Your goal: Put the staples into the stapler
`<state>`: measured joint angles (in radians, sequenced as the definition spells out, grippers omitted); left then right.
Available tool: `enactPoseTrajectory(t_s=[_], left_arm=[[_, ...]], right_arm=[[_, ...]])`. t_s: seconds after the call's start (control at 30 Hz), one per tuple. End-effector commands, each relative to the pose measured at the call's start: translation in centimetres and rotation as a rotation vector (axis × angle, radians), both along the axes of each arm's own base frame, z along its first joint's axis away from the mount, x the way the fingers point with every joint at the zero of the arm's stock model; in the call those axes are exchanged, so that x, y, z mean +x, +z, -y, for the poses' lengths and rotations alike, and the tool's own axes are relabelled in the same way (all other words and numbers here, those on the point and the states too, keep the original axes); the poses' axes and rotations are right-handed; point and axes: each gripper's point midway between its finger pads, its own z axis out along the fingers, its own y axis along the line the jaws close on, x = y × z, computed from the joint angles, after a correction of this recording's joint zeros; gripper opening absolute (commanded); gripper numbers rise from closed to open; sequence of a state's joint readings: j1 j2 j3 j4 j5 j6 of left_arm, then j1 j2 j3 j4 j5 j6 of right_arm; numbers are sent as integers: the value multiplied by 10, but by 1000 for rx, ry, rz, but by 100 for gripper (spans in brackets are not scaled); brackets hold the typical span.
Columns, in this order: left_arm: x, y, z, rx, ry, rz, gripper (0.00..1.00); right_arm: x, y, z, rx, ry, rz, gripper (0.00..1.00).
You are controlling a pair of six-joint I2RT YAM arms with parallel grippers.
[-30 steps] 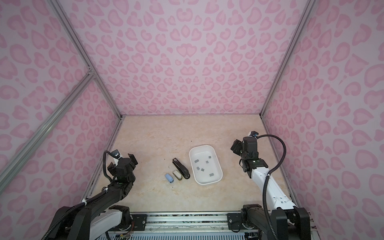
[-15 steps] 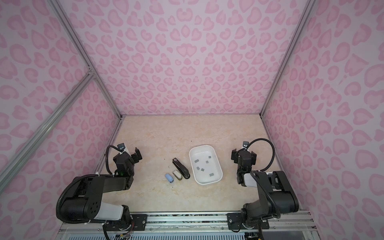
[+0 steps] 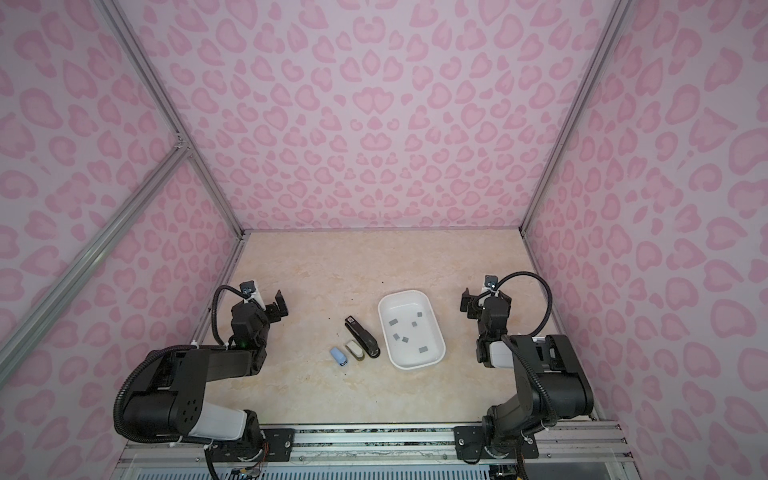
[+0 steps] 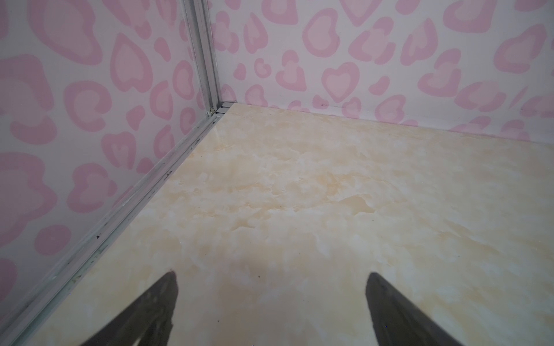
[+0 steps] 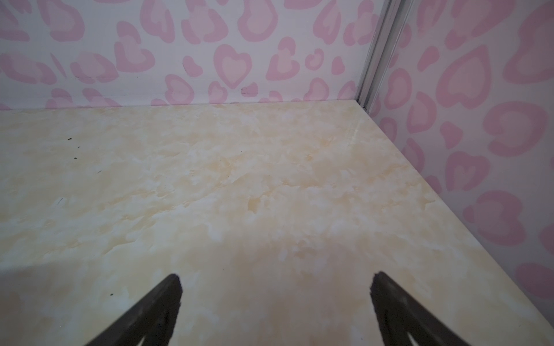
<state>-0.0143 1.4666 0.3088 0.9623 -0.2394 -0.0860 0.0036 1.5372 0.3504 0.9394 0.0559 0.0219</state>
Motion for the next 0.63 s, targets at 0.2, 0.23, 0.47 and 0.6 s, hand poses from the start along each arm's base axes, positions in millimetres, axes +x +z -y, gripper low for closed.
enactPoseTrajectory(t_s=[0.2, 0.23, 0.47, 0.6], left_arm=[[5, 10, 1, 6, -10, 36, 98], [5, 9, 2, 6, -12, 36, 98], [5, 10, 1, 7, -11, 36, 98], [5, 10, 1, 7, -11, 37, 98]], right_arm=[[1, 2, 0, -10, 2, 5, 99], [1, 1, 0, -10, 2, 4, 99], [2, 1, 0, -10, 2, 0, 99], [3, 0, -1, -11, 6, -6, 99]])
